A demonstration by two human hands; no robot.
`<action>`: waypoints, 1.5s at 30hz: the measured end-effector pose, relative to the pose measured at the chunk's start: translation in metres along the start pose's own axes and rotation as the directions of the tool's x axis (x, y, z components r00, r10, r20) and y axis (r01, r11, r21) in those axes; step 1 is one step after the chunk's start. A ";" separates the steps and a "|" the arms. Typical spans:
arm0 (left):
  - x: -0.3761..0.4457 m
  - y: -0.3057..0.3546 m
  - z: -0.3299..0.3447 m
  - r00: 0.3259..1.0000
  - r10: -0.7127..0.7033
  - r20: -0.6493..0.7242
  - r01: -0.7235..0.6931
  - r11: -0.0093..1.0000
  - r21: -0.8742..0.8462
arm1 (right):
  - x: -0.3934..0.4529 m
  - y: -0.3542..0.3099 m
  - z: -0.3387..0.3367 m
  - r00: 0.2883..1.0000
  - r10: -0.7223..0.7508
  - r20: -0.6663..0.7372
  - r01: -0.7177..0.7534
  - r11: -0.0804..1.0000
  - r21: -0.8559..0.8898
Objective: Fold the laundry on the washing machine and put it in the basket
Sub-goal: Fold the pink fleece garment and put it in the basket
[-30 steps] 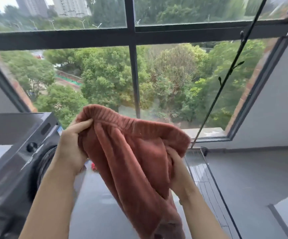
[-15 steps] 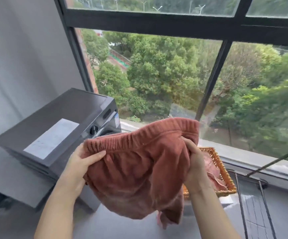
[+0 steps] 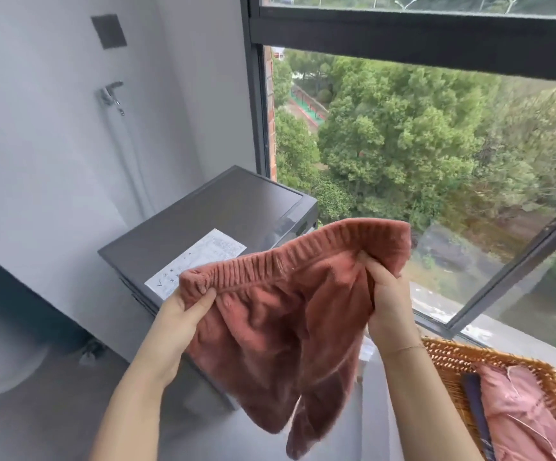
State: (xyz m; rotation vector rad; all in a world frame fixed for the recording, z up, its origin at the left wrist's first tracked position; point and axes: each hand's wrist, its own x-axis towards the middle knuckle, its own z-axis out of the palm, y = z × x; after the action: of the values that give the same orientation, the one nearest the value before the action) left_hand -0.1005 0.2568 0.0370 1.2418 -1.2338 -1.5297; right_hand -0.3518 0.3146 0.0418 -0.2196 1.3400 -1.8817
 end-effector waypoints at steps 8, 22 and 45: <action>0.102 0.016 0.017 0.997 -0.023 -0.080 0.024 1.000 0.007 | 0.100 0.021 0.063 0.994 -0.092 -0.065 0.083 0.987 -0.141; 0.278 0.060 -0.046 0.966 -0.040 -0.257 0.010 0.993 -0.116 | 0.244 0.049 0.247 0.986 -0.129 0.102 0.149 0.961 -0.235; 0.547 0.002 -0.280 0.944 -0.328 -0.044 0.331 0.938 0.107 | 0.323 0.231 0.536 0.977 -0.120 0.177 0.206 0.312 -0.927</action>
State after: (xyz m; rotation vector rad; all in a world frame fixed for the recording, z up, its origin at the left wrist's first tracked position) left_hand 0.0625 -0.3231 -0.0855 1.6024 -1.1501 -1.6913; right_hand -0.1555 -0.3193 -0.0235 -1.0575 2.3101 -0.9212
